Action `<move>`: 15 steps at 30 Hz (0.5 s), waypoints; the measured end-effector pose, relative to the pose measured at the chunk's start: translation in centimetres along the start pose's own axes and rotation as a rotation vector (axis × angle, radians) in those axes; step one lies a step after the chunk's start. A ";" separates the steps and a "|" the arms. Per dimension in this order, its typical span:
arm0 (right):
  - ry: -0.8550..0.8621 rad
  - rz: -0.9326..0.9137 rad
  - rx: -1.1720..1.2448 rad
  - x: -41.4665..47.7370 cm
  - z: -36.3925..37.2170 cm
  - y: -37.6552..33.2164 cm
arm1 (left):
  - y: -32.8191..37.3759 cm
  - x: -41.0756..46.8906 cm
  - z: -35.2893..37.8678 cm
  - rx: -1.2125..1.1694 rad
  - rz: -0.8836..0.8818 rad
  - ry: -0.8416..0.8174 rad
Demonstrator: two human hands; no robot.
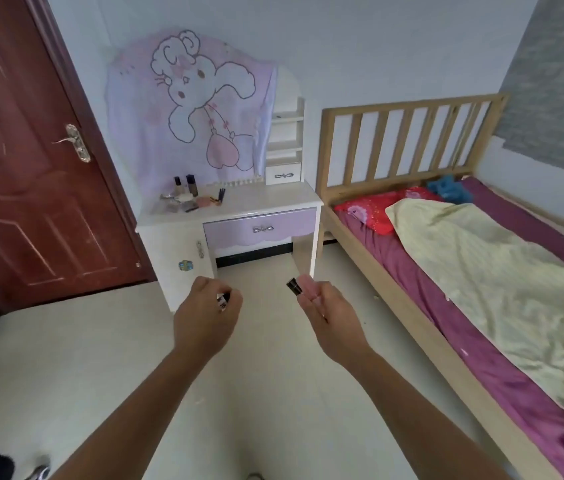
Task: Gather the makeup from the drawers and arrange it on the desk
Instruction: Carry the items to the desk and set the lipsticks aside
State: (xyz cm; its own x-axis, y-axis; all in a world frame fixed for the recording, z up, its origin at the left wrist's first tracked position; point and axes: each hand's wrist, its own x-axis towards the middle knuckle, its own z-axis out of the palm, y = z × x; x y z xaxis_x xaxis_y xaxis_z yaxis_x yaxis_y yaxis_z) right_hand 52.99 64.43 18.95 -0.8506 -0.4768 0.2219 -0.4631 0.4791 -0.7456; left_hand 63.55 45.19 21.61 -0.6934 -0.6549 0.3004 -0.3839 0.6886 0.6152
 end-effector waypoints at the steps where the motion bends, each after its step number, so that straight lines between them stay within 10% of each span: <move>1: -0.002 0.008 0.014 2.5 1.1 0.5 | -0.6 2.4 1.0 0.005 -0.007 0.001; 15: 0.053 0.149 0.055 33.2 9.2 3.9 | -5.5 34.4 12.3 -0.029 -0.025 -0.136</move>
State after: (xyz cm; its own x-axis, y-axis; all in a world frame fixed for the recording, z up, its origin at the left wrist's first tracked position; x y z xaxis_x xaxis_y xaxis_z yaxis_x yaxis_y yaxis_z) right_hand 25.24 43.69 17.64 -0.9215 -0.3633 0.1376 -0.3175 0.5003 -0.8055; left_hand 34.30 22.65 19.58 -0.7611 -0.6220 0.1840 -0.3858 0.6621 0.6424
